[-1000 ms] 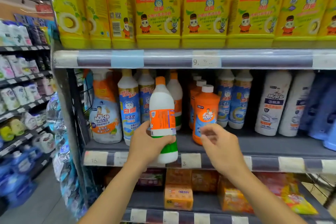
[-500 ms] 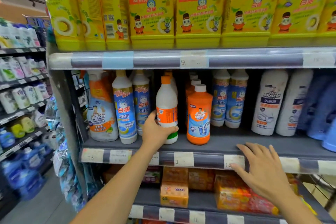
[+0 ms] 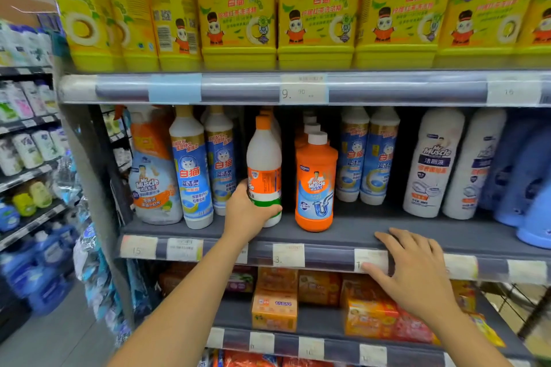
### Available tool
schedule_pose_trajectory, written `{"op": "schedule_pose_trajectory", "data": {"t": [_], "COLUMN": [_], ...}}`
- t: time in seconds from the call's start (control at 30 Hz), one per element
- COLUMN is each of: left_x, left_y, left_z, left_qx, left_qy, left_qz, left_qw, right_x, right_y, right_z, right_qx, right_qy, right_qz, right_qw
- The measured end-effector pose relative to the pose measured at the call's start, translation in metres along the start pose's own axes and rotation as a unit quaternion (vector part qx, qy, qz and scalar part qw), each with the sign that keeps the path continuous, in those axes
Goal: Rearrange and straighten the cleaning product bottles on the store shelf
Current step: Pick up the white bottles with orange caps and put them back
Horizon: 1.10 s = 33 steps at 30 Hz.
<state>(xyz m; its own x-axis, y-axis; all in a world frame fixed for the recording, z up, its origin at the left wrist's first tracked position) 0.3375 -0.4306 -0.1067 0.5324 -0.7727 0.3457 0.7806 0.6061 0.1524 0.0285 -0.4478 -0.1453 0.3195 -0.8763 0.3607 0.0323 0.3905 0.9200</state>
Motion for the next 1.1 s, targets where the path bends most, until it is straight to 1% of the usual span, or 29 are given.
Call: {"op": "schedule_pose_trajectory", "data": {"t": [0.1,0.23,0.33,0.43,0.5,0.57,0.63,0.7,0.73,0.77,0.83,0.93,1.0,1.1], "left_x": [0.001,0.000,-0.008,-0.026,-0.042,-0.053,-0.056,-0.049,-0.043,-0.036,-0.025,-0.014,-0.010,-0.005], "left_y": [-0.002,-0.004,-0.003,0.006,0.021,0.040,0.060,0.076,0.082,0.087,0.093,0.092,0.089,0.082], "left_z": [0.000,0.001,0.005,0.009,0.008,0.006,0.008,0.011,0.011,0.010,0.006,-0.001,-0.005,-0.009], "left_qx": [0.006,-0.002,0.027,0.042,0.037,0.043,0.038,0.047,0.057,0.070,0.101,0.142,0.164,0.201], "left_qy": [0.002,0.011,0.021,-0.015,-0.048,-0.078,-0.111,-0.125,-0.120,-0.111,-0.093,-0.075,-0.066,-0.058], "left_qz": [0.003,-0.015,-0.024,-0.027,-0.007,0.060,0.150,0.229,0.252,0.262,0.259,0.241,0.246,0.260], "left_qw": [1.000,1.000,0.999,0.999,0.998,0.994,0.982,0.964,0.959,0.956,0.956,0.957,0.953,0.943], "right_x": [0.000,-0.001,-0.002,-0.004,-0.005,-0.007,-0.006,-0.002,0.001,0.006,0.018,0.044,0.061,0.078], "right_y": [0.000,-0.001,0.000,0.008,0.015,0.028,0.050,0.071,0.080,0.087,0.096,0.098,0.096,0.093], "right_z": [0.000,-0.002,-0.004,-0.013,-0.026,-0.049,-0.079,-0.113,-0.130,-0.147,-0.180,-0.218,-0.239,-0.261], "right_qx": [0.003,0.008,0.009,0.020,0.082,0.181,0.288,0.369,0.395,0.413,0.449,0.518,0.550,0.562], "right_qy": [0.001,-0.003,-0.006,-0.024,-0.036,-0.028,0.001,0.040,0.061,0.082,0.105,0.076,0.053,0.031], "right_qz": [0.004,0.008,0.006,0.004,0.043,0.103,0.140,0.136,0.128,0.118,0.086,0.023,-0.012,-0.022], "right_qw": [1.000,1.000,1.000,1.000,0.995,0.978,0.947,0.919,0.908,0.899,0.883,0.852,0.833,0.826]}}
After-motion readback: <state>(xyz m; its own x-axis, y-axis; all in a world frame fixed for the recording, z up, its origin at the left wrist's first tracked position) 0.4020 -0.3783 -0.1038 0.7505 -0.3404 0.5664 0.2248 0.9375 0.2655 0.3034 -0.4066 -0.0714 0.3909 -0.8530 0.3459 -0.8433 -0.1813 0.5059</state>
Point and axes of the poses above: each hand's wrist, its own x-axis towards the middle knuckle, its own y-axis out of the back of the hand, z = x × y, the point moved 1 cm from there along x, towards the middle knuckle, and after that the axes turned 12 degrees about -x, right-handed, at the moved point
